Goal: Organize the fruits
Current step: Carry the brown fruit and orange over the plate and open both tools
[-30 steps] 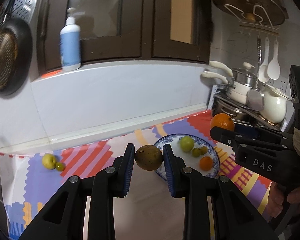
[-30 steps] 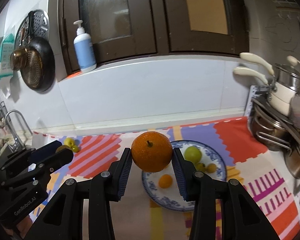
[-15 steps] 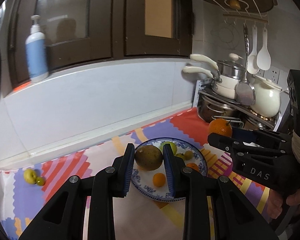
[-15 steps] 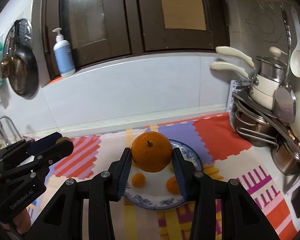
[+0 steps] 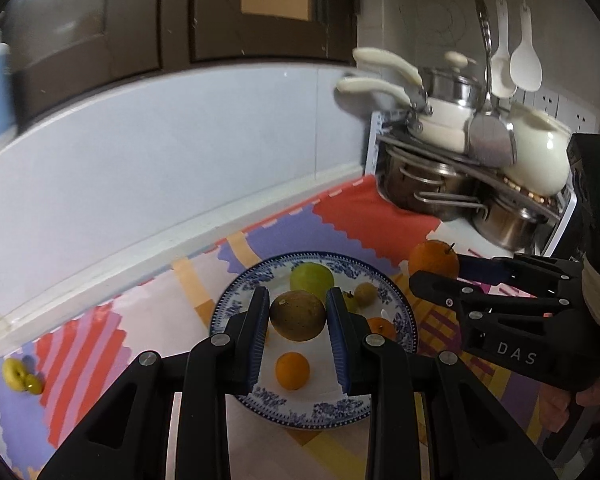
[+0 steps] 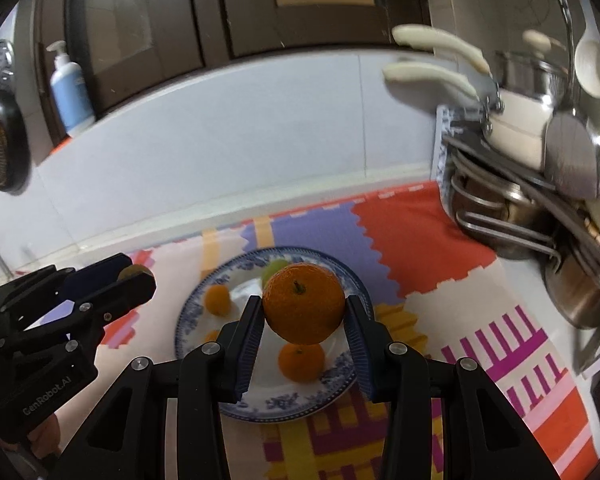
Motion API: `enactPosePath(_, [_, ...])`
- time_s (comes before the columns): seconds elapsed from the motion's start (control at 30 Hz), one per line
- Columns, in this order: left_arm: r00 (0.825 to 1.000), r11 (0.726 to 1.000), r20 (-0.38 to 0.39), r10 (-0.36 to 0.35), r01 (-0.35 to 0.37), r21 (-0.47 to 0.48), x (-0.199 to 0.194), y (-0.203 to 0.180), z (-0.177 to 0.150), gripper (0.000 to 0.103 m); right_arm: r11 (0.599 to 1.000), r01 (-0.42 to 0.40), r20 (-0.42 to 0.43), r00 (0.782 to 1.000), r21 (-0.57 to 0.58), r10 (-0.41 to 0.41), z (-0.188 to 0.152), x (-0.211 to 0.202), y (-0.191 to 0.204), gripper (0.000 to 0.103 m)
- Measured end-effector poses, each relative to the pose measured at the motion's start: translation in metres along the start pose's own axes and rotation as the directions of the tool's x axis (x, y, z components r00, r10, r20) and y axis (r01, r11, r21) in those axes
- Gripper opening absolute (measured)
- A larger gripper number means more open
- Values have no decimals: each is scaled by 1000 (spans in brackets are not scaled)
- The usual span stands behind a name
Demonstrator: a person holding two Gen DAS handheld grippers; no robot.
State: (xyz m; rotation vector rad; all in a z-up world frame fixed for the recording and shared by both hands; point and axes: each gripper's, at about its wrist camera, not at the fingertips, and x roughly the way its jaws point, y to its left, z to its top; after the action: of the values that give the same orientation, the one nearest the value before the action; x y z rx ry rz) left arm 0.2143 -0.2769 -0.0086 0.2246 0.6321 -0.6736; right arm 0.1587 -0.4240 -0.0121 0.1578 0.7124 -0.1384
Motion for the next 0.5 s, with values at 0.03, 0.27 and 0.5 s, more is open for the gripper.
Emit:
enactPosePath(0.03, [1000, 1000, -6, -2, 2, 3, 5, 0, 0, 29, 1000, 3, -16, 1000, 7, -2, -2, 6, -3, 42])
enactPosePath(0.27, [997, 999, -62, -34, 35, 22, 42, 0, -6, 29, 1000, 2, -86, 996, 17, -1, -11, 38, -13, 42])
enactPosePath(0.5, [992, 998, -114, -46, 49, 29, 67, 5, -13, 29, 1000, -18, -110, 994, -1, 17, -10, 58, -8, 42])
